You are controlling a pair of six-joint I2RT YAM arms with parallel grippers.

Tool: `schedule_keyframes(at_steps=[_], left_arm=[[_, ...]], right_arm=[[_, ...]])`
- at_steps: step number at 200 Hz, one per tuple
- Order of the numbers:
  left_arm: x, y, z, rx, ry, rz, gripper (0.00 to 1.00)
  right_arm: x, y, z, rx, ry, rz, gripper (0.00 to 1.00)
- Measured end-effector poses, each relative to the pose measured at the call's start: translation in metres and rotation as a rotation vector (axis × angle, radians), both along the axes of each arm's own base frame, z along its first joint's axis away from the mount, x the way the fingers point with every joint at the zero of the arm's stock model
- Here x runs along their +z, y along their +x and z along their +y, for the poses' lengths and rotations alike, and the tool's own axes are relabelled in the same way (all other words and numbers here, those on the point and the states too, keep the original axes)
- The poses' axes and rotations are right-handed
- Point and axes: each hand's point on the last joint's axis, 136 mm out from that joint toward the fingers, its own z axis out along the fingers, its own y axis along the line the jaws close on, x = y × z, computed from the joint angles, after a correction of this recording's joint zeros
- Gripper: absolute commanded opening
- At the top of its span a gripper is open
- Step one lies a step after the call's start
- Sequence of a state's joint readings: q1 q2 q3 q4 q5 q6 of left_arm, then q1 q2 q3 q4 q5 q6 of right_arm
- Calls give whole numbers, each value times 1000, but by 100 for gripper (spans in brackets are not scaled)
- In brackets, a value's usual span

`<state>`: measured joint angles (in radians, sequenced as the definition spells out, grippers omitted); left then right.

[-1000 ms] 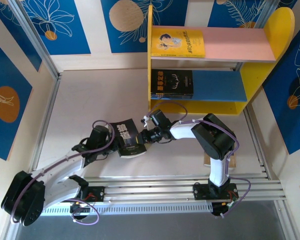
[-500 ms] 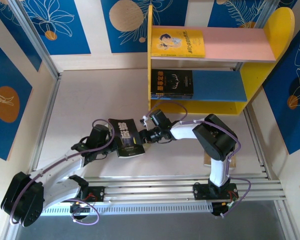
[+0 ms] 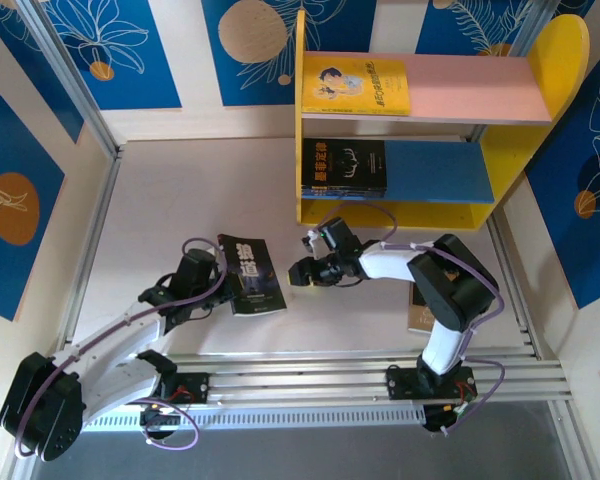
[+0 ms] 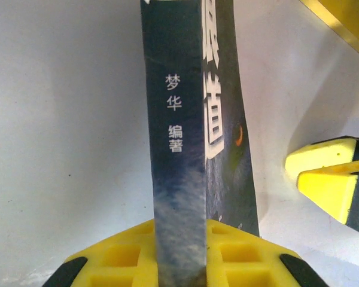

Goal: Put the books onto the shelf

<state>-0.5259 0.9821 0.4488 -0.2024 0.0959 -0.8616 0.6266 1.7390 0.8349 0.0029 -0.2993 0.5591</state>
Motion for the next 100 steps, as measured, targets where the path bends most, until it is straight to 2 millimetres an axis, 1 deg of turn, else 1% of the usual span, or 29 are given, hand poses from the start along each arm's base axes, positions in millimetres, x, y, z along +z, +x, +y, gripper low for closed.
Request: schedule_keyframes(at_steps=[24,36,51,71,100], left_arm=[[9,2,-1,-1,-13,-25,0],[14,3,-2,0,-24,-40,0],[26,4,-3,3,-45,-72,0],[51,8,-5,4,-84,-136,0],[102,19,-7,22,-129,-249,0]], right_arm=[[8,-1,-15,-36,-19,-18,57],[14,-2,-18,-45,-18,-35,58],[25,-2,-20,-56,-6,-57,58],[44,-1,-21,-74,23,-87,58],[77,-1,-22,-115,85,-133,61]])
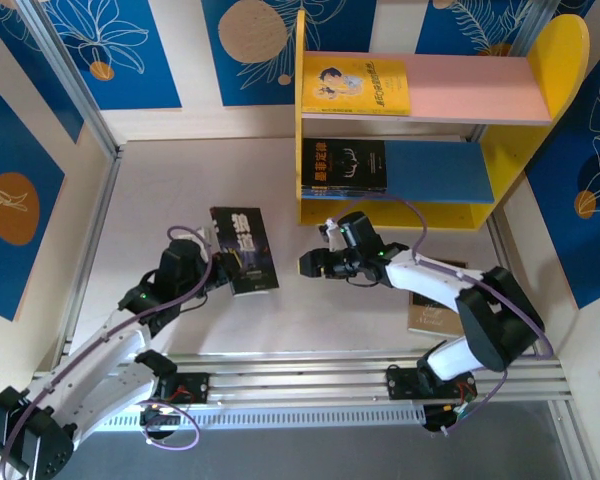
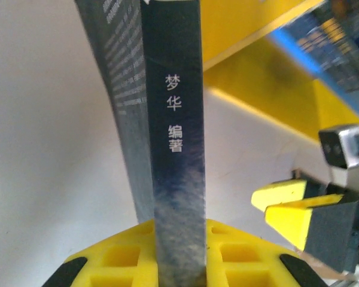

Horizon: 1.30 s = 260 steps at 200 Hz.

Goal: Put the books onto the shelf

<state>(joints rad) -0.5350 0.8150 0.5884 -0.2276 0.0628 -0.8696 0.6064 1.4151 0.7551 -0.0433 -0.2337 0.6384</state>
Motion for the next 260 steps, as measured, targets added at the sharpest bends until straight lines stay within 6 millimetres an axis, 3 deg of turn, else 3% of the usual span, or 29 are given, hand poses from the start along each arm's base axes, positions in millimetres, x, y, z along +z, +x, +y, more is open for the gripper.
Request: schedule_keyframes(at_steps=[60,87,117,159,219,260], left_arm=[[98,18,5,82,-68,-236,0],[125,22,6,123,-104,-324,0],[149,23,1,152,-164,-414,0],[165,16,-22,143,-238,-491,0],[160,13,-49,141,-273,-523,0],[169,13,-63,136,-324,-561,0]], right_arm=[[89,-4,-10,-142,226,-139,75],[125,-8,0,-171,340,-187,82],[141,-12,18,-190,418,-192,86],[152,-4,33,-255,503,-186,87],[171,3,36,-315,589,-195,88],[176,6,41,-344,631,-174,88]])
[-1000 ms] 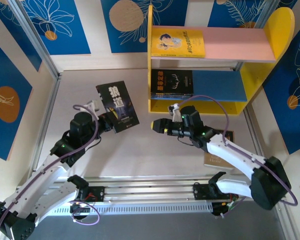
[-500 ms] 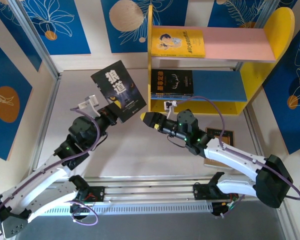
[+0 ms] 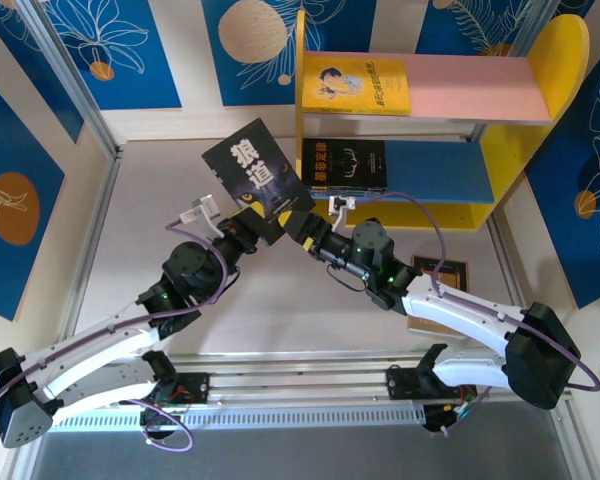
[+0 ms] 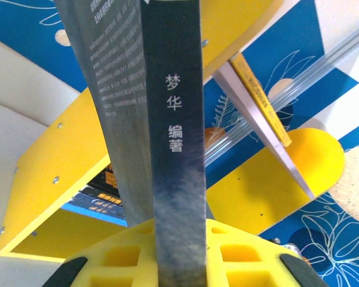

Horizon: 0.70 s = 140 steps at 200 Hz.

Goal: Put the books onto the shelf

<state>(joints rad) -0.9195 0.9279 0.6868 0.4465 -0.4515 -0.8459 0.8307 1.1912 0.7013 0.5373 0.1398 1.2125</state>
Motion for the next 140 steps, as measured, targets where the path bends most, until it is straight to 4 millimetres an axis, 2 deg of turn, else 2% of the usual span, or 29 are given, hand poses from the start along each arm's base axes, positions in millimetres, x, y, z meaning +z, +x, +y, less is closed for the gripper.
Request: schedule_keyframes(at_steps=[27,54,69,107,125,140], left_arm=[[5,-2,-7,5,-12,-32,0],[7,-6,-11,24,-27,-58,0],[5,-9,-13,39,-30,-66,0],[4,-11,-17,80,-38,-72,0],[6,-11,-16,94,-58,-71,0],[6,-13,-17,93,-69,-64,11]], right_arm=[[8,0,1,-25,46,3,86],[15,-1,1,-52,89,0,79],[17,-1,0,-62,98,-2,68],[26,-4,-10,-94,141,-7,21],[36,-6,-15,-98,166,-24,14],[38,-8,-17,-101,167,-32,12]])
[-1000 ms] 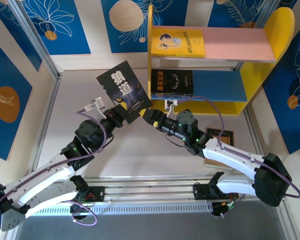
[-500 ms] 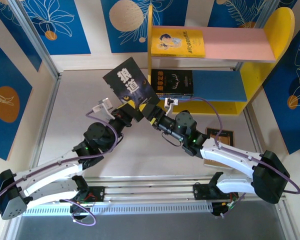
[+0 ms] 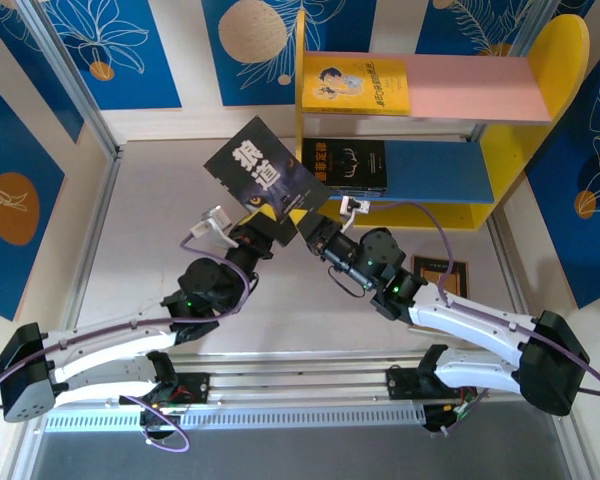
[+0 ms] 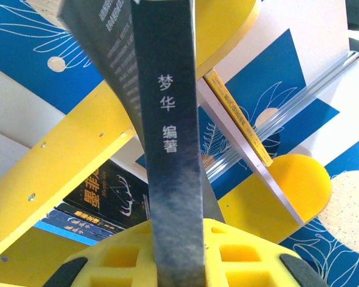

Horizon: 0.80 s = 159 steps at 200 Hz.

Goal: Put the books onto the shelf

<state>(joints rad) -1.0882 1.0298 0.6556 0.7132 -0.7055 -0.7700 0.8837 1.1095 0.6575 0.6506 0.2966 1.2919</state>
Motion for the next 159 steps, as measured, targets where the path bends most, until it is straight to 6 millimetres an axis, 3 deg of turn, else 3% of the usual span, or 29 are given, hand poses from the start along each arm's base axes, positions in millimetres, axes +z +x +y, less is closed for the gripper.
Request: schedule_keyframes(at_steps=[32,65,86,129,159], left_arm=[[0,0,-3,-3,12,26,25],[-10,-2,-2,0,88,57,49],[-6,-3,5,16,149,87,51],[36,0,39,29,214,107,56],[32,18,59,-7,308,177,60]], right_arm=[[2,0,-4,-4,-11,-22,9],[1,4,-16,-22,-63,-61,7],[-6,9,-27,-39,-121,-69,5],[-29,6,-57,-19,-247,-66,3],[-39,-1,-81,24,-325,-60,3]])
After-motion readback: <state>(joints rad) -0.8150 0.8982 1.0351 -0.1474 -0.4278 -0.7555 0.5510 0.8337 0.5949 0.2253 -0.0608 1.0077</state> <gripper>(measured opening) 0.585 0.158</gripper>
